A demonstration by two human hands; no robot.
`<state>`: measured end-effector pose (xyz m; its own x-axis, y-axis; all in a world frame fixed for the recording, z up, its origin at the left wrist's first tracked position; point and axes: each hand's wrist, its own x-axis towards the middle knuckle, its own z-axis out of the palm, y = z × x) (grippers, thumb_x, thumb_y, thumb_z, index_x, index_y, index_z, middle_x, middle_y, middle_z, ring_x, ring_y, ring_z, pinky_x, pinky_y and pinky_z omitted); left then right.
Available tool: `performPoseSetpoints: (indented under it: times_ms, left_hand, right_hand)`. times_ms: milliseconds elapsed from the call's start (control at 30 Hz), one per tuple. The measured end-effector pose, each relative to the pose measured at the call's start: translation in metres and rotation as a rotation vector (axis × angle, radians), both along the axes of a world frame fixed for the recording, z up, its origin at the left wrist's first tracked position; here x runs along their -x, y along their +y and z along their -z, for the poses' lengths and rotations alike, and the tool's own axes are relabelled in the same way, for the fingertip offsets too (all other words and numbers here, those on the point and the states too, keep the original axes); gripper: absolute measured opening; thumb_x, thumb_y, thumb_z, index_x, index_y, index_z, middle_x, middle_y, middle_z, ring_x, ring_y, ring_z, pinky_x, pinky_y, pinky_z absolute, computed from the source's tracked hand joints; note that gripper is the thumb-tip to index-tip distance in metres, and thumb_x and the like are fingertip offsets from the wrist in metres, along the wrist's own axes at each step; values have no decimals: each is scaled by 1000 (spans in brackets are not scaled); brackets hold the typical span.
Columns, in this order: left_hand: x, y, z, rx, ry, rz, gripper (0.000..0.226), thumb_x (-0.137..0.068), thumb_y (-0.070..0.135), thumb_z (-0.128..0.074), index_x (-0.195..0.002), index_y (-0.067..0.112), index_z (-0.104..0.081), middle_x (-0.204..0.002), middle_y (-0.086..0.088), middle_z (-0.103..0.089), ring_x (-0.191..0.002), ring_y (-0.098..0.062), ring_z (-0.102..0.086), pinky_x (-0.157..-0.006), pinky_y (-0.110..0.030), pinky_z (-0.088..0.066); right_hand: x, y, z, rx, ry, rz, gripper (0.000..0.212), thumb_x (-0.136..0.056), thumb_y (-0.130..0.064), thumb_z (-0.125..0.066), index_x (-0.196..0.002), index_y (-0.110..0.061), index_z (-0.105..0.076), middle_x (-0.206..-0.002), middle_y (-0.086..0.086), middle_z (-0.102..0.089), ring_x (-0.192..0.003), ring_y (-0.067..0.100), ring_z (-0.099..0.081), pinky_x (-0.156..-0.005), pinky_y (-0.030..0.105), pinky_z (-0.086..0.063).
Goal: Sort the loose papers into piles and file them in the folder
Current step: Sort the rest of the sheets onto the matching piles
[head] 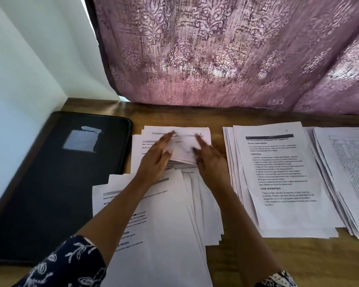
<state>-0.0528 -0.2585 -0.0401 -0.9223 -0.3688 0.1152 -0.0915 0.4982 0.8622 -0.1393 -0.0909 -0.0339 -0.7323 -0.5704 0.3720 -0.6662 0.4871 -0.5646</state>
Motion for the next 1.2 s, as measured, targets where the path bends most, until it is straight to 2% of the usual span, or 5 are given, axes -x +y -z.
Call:
performPoseSetpoints:
  times_ms: [100,467,867,1000,1200]
  left_hand:
    - [1,0,-1,-6,43,9,51,-97,44,-36,-145,46,-16,-154,23,-18,-139,1,-25,-110,-23,-31]
    - [6,-6,12,317,-49,9,41,-95,29,-49,-134,20,-56,-158,7,-18,-146,-13,-16,-112,-32,-29]
    - [6,-3,5,267,-81,3,43,-98,28,-52,-140,25,-48,-152,8,-36,-144,-10,-23,-116,-40,-29]
    - [1,2,-6,38,-51,-41,55,-96,57,-35,-146,42,-18,-151,23,-25,-135,-1,-30,-103,-15,-36]
    - [3,1,-2,97,-2,-64,56,-94,54,-46,-145,37,-30,-155,18,-23,-139,-6,-29,-107,-27,-35]
  right_hand:
    - [-5,4,8,-133,220,-153,62,-76,-2,-77,-132,-12,-53,-99,14,-73,-70,30,-70,-53,34,-57]
    - [49,5,6,-369,-173,3,65,-94,-37,-56,-148,-11,-30,-150,13,-36,-139,29,-33,-113,39,-30]
    - [10,1,-11,23,-341,193,58,-86,-24,-71,-137,-22,-45,-106,10,-66,-91,26,-65,-81,36,-55]
    - [-7,4,2,-50,172,-46,79,-77,-3,-76,-143,-16,-33,-93,13,-71,-57,20,-62,-48,30,-55]
    - [0,9,12,-220,446,-159,43,-74,-12,-82,-114,-7,-68,-96,13,-73,-73,29,-72,-65,39,-59]
